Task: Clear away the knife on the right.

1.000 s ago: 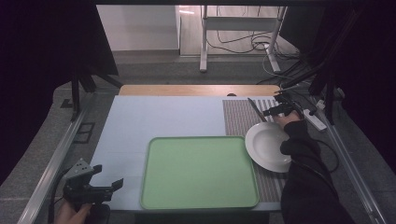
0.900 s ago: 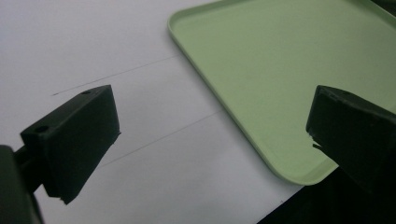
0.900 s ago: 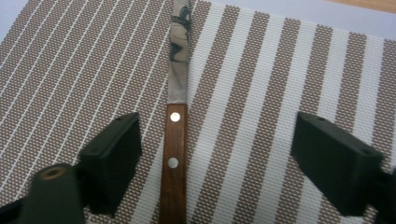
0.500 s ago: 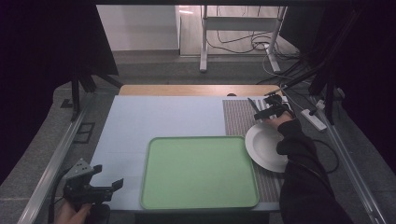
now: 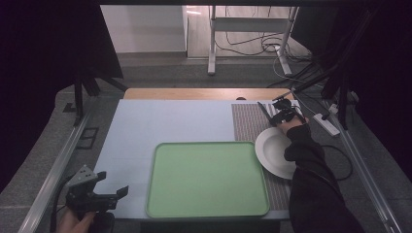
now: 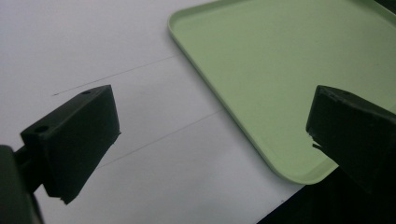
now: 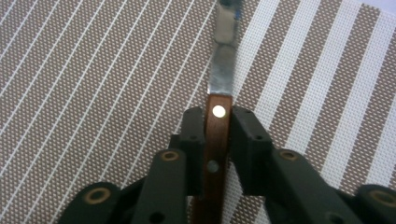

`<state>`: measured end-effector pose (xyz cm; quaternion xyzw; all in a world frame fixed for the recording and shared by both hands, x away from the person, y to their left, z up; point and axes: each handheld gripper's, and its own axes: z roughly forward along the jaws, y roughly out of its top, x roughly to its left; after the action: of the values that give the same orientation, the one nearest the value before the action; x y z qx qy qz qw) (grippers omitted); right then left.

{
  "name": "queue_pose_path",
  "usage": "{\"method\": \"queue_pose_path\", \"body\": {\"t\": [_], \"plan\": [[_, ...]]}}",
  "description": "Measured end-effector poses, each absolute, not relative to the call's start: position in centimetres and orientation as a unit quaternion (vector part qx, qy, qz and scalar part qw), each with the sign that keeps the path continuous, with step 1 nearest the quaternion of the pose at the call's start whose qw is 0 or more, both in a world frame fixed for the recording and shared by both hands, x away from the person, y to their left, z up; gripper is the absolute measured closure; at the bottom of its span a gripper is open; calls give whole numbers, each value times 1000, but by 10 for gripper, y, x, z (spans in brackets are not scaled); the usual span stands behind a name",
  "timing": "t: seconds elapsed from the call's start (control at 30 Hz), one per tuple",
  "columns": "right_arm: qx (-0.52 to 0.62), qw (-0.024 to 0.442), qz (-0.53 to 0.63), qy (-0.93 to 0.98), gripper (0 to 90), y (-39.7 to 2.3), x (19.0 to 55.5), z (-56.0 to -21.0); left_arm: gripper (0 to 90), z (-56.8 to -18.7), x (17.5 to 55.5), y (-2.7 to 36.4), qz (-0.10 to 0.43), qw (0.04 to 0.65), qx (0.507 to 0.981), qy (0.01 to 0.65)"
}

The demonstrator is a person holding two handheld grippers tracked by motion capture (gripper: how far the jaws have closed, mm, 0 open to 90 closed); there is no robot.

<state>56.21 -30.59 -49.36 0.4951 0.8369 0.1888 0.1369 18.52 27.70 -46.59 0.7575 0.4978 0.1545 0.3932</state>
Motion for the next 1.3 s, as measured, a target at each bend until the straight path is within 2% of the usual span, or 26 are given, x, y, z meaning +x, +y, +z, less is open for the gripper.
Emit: {"method": "queue_pose_path", "body": {"t": [0.1,0.23,0.97,1.3], "plan": [[496,131,193,836,774,-308,562,-493,25,-466,185,277,154,393,758,498],[491,148,183,839,775,-311,562,-492,25,-466,185,277,154,393,757,498],[535,174,223,796,775,-381,543,-464,25,-466,185,277,155,394,757,498],[530,160,241,797,775,-376,523,-452,25,-466,185,276,156,392,758,498]]}}
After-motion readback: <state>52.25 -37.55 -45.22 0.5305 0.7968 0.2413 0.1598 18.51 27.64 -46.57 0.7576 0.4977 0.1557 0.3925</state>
